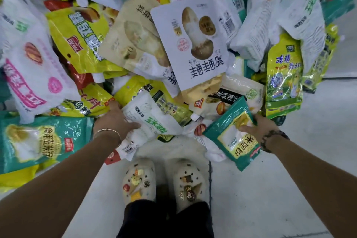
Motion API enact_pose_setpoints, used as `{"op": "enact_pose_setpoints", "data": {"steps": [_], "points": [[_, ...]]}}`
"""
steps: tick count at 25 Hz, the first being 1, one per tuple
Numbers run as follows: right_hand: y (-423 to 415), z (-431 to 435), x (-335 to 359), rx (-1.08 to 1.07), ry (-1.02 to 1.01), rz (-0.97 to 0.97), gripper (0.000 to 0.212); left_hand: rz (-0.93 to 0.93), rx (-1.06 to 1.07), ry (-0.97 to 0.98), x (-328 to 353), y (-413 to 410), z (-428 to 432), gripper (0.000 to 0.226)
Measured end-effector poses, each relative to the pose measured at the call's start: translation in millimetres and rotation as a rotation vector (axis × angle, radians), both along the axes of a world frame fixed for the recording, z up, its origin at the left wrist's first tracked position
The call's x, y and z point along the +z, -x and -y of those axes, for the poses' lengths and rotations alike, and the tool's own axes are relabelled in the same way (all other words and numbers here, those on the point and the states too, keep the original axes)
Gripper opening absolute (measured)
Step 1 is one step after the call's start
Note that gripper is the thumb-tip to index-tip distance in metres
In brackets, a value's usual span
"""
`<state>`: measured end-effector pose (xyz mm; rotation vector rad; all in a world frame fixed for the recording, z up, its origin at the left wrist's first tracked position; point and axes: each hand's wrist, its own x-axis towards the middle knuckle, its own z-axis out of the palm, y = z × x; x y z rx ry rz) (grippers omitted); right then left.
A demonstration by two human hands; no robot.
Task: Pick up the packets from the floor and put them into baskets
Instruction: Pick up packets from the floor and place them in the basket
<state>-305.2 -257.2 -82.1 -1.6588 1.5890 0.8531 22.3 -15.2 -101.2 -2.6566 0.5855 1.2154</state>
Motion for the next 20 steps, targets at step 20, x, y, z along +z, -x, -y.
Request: {"op": "enact_pose_setpoints", "data": {"steps": [20], "points": [[-23.6, -111.2, 353.0, -0.613, 0.139, 0.277, 0.035, -0.209, 0.324, 0.224, 374.7, 61.4, -16.7, 0.052]]}}
